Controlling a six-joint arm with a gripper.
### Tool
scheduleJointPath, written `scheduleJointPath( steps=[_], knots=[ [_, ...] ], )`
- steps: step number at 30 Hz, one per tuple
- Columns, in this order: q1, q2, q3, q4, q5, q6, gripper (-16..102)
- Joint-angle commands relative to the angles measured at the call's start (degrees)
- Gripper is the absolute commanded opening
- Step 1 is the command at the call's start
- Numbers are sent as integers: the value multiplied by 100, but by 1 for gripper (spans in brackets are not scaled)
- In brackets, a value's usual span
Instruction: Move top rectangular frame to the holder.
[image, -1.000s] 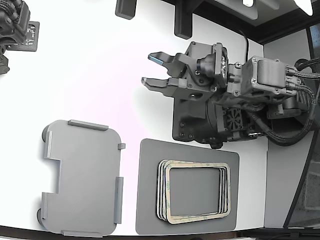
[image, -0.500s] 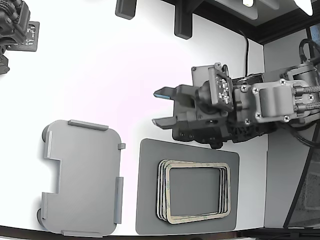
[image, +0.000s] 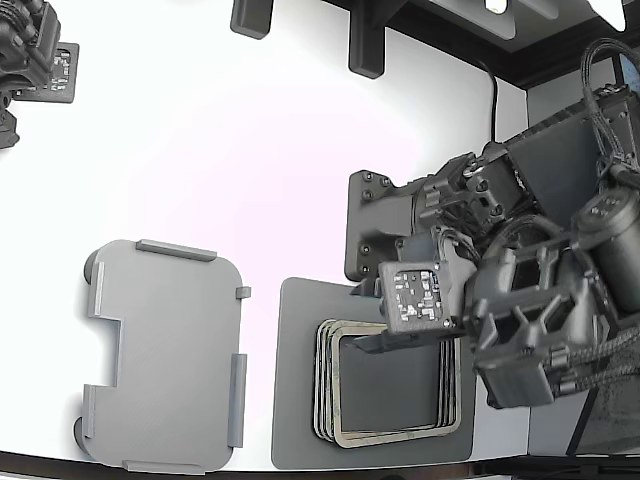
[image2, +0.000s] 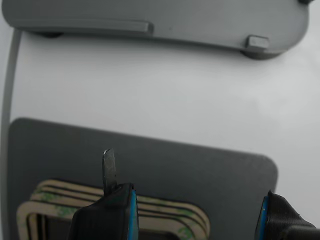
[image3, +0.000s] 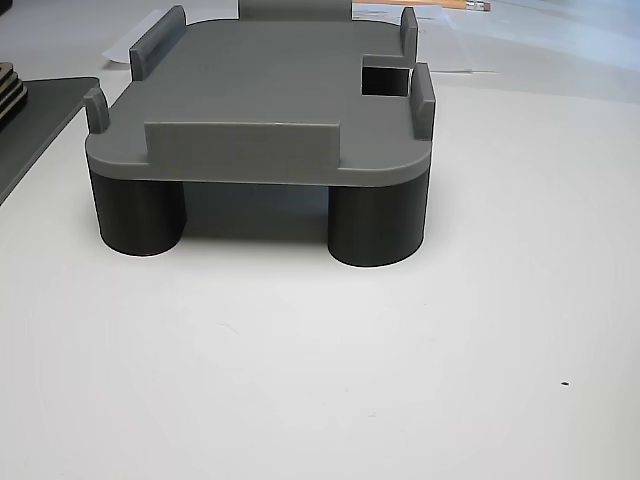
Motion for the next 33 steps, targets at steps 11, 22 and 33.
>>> scheduleJointPath(
  steps=[11, 22, 33],
  knots=[
    [1345, -923, -44, 413, -220, 1573, 99],
    [2004, -1002, 633, 44, -114, 2268, 100],
    [1969, -1178, 1011, -325, -70, 1934, 87]
  ],
)
